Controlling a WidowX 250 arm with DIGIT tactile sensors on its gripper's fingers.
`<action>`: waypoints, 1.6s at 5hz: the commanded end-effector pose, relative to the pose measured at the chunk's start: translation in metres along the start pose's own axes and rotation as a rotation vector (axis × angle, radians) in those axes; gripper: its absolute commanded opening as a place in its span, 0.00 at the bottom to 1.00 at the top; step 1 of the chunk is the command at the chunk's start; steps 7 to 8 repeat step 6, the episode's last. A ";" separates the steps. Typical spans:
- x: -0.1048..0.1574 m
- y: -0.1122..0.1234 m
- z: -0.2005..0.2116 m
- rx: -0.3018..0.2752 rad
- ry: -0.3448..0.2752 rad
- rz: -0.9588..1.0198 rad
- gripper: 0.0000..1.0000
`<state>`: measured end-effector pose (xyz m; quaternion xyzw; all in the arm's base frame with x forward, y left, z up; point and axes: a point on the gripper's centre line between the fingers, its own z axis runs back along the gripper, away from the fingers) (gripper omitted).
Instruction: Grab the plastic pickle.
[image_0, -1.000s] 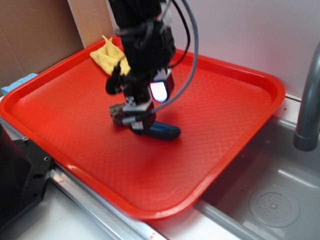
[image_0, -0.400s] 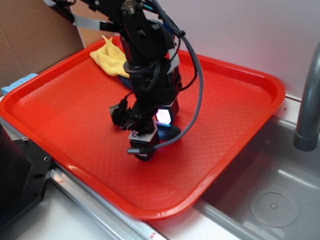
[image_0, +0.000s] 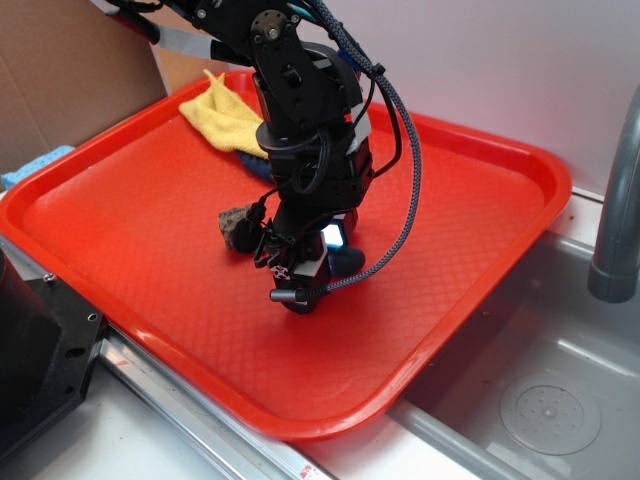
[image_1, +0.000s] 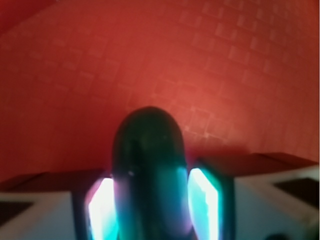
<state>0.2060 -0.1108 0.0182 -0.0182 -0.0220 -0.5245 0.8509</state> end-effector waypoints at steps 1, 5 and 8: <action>-0.015 0.011 0.077 0.030 -0.029 0.319 0.00; -0.079 0.027 0.177 0.118 -0.069 1.224 0.00; -0.082 0.029 0.174 0.120 -0.055 1.305 0.00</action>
